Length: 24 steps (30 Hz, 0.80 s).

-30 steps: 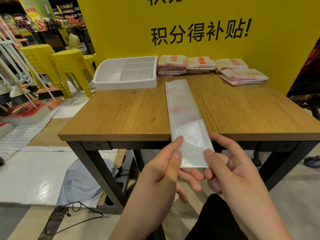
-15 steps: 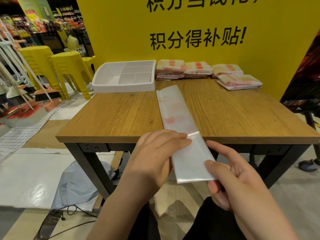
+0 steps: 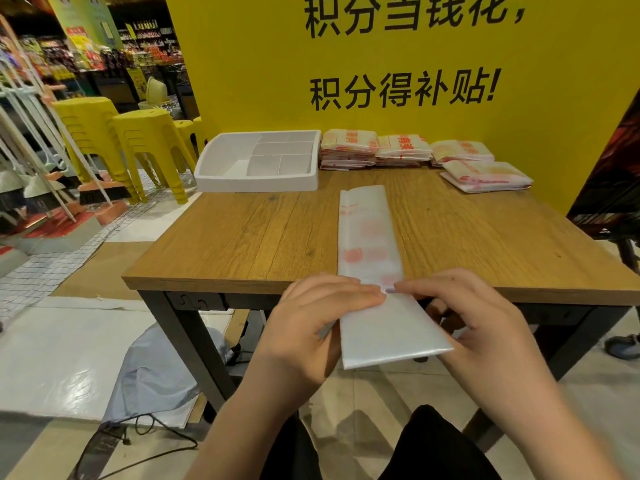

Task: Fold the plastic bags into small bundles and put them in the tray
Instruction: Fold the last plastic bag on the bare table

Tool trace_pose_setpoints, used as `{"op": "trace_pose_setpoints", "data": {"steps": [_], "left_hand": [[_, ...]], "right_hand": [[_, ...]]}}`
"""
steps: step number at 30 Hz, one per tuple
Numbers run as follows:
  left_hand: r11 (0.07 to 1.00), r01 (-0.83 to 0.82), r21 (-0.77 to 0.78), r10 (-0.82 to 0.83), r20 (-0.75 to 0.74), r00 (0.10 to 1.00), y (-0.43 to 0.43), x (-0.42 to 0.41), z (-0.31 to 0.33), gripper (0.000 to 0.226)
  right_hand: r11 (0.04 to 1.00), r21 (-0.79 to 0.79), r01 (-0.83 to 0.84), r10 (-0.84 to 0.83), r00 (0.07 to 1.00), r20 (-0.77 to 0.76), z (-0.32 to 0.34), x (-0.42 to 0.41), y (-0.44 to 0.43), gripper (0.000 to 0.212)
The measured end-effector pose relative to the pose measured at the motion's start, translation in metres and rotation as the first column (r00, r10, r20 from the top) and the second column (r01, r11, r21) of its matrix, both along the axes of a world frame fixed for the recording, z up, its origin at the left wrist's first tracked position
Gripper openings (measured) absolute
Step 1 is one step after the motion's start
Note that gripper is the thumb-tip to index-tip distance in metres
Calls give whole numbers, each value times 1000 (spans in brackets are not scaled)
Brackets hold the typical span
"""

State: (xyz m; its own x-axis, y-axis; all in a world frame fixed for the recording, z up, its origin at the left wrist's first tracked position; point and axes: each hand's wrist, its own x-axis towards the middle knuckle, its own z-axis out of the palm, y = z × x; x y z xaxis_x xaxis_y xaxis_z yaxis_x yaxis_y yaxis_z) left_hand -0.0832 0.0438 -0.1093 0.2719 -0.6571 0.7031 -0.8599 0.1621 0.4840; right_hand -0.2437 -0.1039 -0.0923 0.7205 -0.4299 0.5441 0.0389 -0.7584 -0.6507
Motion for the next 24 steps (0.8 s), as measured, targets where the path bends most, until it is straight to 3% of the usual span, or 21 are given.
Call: {"op": "trace_pose_setpoints", "data": {"steps": [5,10,18,24], "left_hand": [[999,-20,38,21,-23,1000,2,1,4,32],[976,-181,123,183,-5,983,16,-1,10,34],[988,-79,131,112,-264,958,20,-13,8,28],[993,75,94,3,-643,766,24,-21,11,22]], "right_hand": [[998,42,50,-50,999,7,-4,7,1,40],[990,140,24,-18,999,-47,0,7,4,49],[990,140,13,3,994,-110,-2,0,10,63],[997,79,23,-13,992,-125,2,-9,13,60]]}}
